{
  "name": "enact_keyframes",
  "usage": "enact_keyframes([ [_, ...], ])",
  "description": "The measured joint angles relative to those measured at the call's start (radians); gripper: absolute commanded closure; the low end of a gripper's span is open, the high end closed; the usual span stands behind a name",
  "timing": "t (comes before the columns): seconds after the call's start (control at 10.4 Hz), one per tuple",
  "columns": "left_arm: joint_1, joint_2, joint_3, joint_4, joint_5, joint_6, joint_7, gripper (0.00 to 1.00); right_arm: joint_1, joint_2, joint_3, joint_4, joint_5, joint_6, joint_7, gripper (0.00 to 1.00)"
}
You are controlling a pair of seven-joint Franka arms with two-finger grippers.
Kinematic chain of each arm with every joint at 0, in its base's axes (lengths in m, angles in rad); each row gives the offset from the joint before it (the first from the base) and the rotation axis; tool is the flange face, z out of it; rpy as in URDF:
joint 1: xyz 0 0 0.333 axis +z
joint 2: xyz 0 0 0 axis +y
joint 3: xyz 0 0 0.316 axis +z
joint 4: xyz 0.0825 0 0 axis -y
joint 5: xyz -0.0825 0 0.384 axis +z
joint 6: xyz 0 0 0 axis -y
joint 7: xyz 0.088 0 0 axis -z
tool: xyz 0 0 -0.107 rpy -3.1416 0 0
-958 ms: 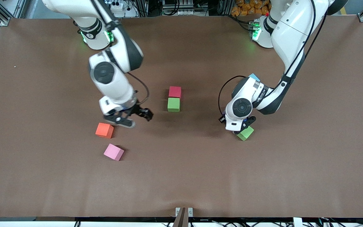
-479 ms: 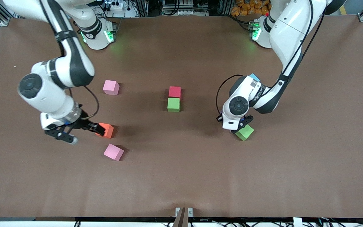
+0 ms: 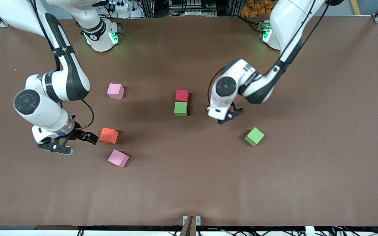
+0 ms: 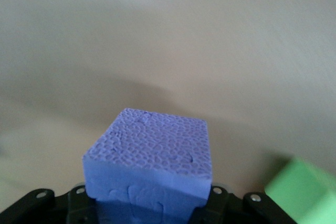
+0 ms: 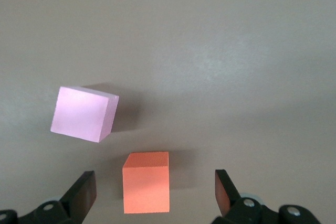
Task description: Arrange blocks into number 1
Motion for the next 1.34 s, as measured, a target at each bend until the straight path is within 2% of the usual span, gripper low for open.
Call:
enact_keyframes([
  [0.19,-0.057,-0.004,-0.07,0.012,0.0,0.0,-0.001,1.0,0.026,0.051,0.001,-0.003,0.0,0.024,-0.001,0.0],
  [0.58,-0.26,0.05,-0.072,0.049,0.0,0.0,-0.008,1.0,0.035,0.096,-0.001,-0.035,0.01,0.081,0.017,0.0],
  [0.96,-0.306,0.125,-0.062,0.074,0.0,0.0,-0.009,1.0,0.036,0.122,-0.003,-0.069,0.011,0.138,0.018,0.01],
  [1.15,-0.314,0.159,-0.032,0.097,0.0,0.0,-0.009,1.0,0.039,0.143,-0.004,-0.095,0.011,0.197,0.018,0.09],
  [1.25,-0.326,0.177,-0.008,0.116,0.0,0.0,-0.009,1.0,0.039,0.151,-0.006,-0.113,0.011,0.23,0.018,0.16],
  [1.34,-0.337,0.19,0.006,0.131,0.0,0.0,-0.009,1.0,0.039,0.154,-0.008,-0.126,0.011,0.249,0.018,0.29],
])
